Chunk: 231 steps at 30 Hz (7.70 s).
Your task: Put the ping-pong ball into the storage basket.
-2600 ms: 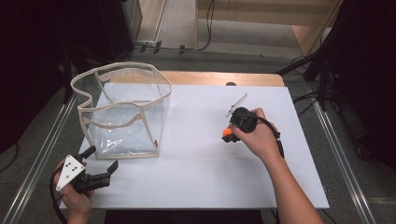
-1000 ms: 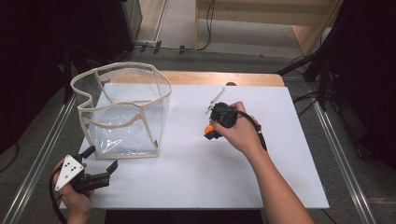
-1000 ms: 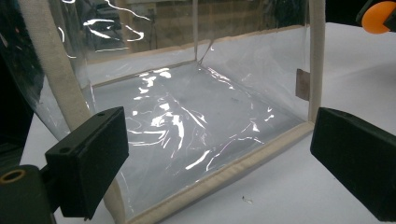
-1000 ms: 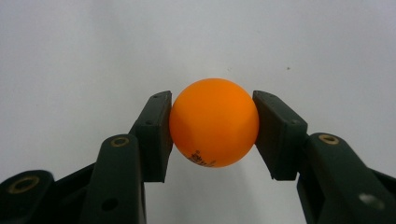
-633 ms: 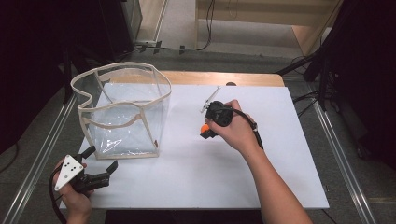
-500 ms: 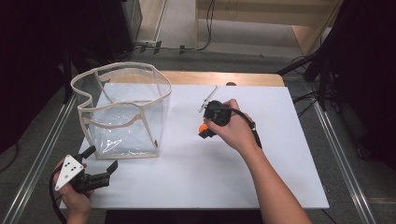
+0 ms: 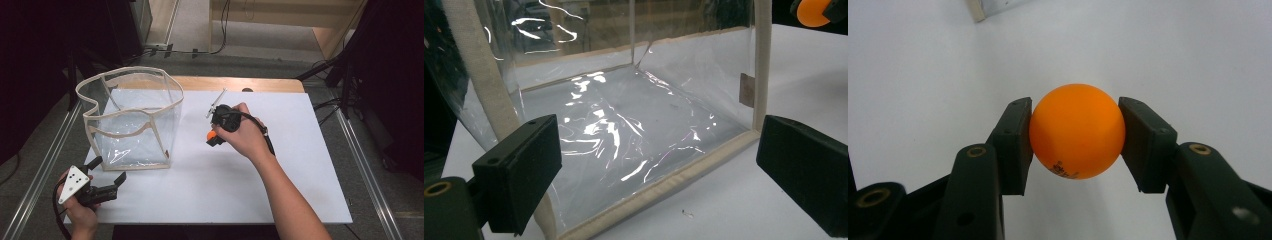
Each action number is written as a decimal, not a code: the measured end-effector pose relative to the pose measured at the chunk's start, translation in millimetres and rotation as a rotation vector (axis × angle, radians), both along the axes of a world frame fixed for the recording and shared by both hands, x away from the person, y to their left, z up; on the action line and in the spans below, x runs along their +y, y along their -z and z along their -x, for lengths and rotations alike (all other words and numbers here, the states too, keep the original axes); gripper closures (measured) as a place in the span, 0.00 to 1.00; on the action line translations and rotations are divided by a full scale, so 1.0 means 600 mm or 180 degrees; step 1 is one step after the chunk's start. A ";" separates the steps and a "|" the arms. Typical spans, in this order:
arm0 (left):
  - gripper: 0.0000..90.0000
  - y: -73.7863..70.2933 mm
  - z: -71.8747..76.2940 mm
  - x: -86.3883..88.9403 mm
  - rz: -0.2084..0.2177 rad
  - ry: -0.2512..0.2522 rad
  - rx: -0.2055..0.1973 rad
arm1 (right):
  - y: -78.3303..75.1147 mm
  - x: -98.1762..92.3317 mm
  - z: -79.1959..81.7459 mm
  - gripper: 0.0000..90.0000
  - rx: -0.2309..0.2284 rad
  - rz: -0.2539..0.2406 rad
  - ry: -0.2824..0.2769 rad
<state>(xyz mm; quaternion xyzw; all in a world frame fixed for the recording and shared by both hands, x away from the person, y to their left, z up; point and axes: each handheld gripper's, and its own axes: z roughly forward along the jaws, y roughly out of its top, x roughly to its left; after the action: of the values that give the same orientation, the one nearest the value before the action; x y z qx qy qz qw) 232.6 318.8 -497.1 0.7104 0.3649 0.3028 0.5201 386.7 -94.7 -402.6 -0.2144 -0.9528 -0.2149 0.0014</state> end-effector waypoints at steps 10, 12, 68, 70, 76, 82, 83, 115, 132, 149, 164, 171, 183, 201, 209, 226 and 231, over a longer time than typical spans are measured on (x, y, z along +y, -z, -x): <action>0.05 0.000 -0.001 0.000 0.0008 0.0005 0.0014 | -0.013 0.013 -0.005 0.54 0.0002 -0.0035 -0.0058; 0.05 0.000 -0.001 0.000 0.0010 0.0006 0.0016 | -0.015 0.016 -0.005 0.54 0.0005 -0.0036 -0.0066; 0.05 0.000 -0.001 0.000 0.0011 0.0009 0.0027 | -0.103 0.072 -0.028 0.54 -0.0079 -0.0051 -0.0304; 0.05 0.000 -0.001 0.000 0.0021 0.0007 0.0028 | -0.108 0.075 -0.029 0.54 -0.0084 -0.0041 -0.0318; 0.05 0.000 -0.001 0.000 0.0012 0.0016 0.0028 | -0.119 0.082 -0.031 0.54 -0.0094 -0.0045 -0.0344; 0.05 0.000 -0.002 -0.001 0.0004 0.0015 0.0033 | -0.131 0.088 -0.035 0.54 -0.0126 -0.0036 -0.0371; 0.05 0.000 -0.002 0.000 0.0007 0.0029 0.0035 | -0.133 0.089 -0.036 0.54 -0.0119 -0.0037 -0.0372; 0.04 -0.001 -0.002 -0.001 0.0009 0.0039 0.0051 | -0.187 0.111 -0.057 0.54 -0.0179 -0.0047 -0.0448; 0.04 -0.001 -0.002 0.000 0.0007 0.0044 0.0061 | -0.206 0.126 -0.071 0.54 -0.0184 -0.0036 -0.0462; 0.04 -0.002 -0.002 0.000 -0.0001 0.0048 0.0064 | -0.219 0.140 -0.084 0.54 -0.0230 -0.0028 -0.0441; 0.04 -0.002 -0.002 0.001 0.0014 0.0052 0.0064 | -0.219 0.164 -0.100 0.54 -0.0243 -0.0037 -0.0420; 0.04 -0.002 -0.002 0.001 0.0015 0.0045 0.0068 | -0.214 0.163 -0.104 0.50 -0.0310 0.0045 -0.0334; 0.04 -0.001 -0.003 0.001 0.0013 0.0047 0.0063 | -0.216 0.135 -0.092 0.30 -0.0411 0.0021 -0.0240; 0.04 -0.001 -0.002 0.000 0.0013 0.0032 0.0061 | -0.192 0.090 -0.062 0.01 -0.0337 -0.0047 -0.0142; 0.04 -0.001 -0.002 -0.001 0.0010 0.0030 0.0062 | -0.170 0.072 -0.048 0.00 -0.0329 -0.0018 -0.0075; 0.04 -0.001 -0.002 0.001 0.0021 0.0019 0.0056 | -0.120 0.033 -0.027 0.00 -0.0292 -0.0044 -0.0004; 0.04 -0.001 -0.002 0.000 0.0011 0.0023 0.0058 | -0.109 0.022 -0.018 0.00 -0.0317 -0.0031 0.0031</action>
<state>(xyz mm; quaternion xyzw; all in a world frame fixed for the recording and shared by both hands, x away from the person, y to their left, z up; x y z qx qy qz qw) 233.8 319.1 -496.3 0.7135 0.3677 0.2938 0.5190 397.8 -81.5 -337.0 -0.2080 -0.9496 -0.2300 -0.0460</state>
